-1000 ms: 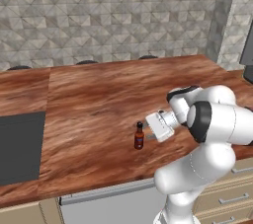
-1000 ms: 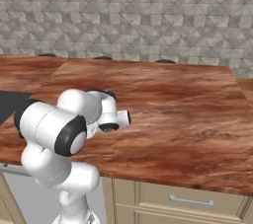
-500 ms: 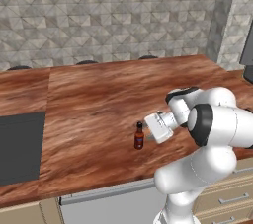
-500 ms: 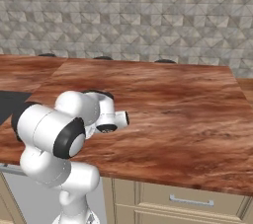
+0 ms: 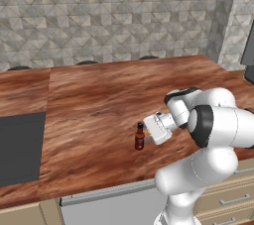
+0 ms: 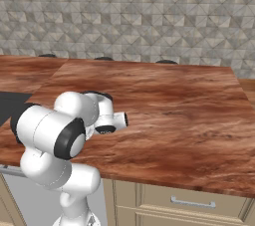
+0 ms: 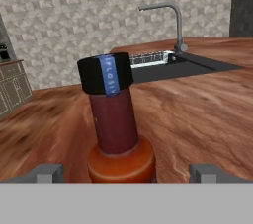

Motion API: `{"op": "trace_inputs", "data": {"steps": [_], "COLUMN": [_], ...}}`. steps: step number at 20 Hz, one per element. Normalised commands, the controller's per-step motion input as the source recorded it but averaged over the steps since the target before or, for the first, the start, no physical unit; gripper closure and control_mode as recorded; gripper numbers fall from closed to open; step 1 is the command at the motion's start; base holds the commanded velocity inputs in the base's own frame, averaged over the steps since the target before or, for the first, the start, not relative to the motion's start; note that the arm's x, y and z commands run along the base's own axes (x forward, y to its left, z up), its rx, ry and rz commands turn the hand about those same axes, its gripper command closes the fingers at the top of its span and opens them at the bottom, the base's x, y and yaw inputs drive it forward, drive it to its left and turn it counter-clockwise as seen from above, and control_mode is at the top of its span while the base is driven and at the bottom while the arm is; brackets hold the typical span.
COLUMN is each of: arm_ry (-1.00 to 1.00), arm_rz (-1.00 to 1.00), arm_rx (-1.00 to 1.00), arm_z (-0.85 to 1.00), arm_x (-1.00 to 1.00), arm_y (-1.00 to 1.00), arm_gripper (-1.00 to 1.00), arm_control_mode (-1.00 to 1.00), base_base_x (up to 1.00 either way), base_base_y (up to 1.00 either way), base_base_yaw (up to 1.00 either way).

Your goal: Place the mayonnaise and condiment bottle from the counter to the top shelf of the fridge. If the existing items in the fridge are on the top shelf, move them to other shelves.

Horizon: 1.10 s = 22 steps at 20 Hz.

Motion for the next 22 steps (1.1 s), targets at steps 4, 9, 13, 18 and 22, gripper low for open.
{"op": "trace_inputs", "data": {"steps": [4, 9, 13, 18, 22], "arm_ry": [0.0, 0.01, 0.0, 0.0, 0.0], "arm_rz": [0.0, 0.0, 0.0, 0.0, 0.0], "arm_rx": [0.0, 0.0, 0.0, 0.01, 0.0], "arm_z": [-0.01, -0.03, -0.07, -0.03, 0.0], "arm_x": [0.0, 0.0, 0.0, 0.0, 0.0], "arm_y": [0.08, 0.12, 0.09, 0.05, 0.0], "arm_gripper": [-1.0, -1.0, -1.0, 1.0, 1.0], "arm_control_mode": [-1.0, -1.0, -1.0, -1.0, -1.0], "base_base_x": [0.0, 0.0, 0.0, 0.0, 0.0], "base_base_y": [0.0, 0.0, 0.0, 0.0, 0.0], "base_base_yaw": [0.0, 0.0, 0.0, 0.0, 0.0]}}
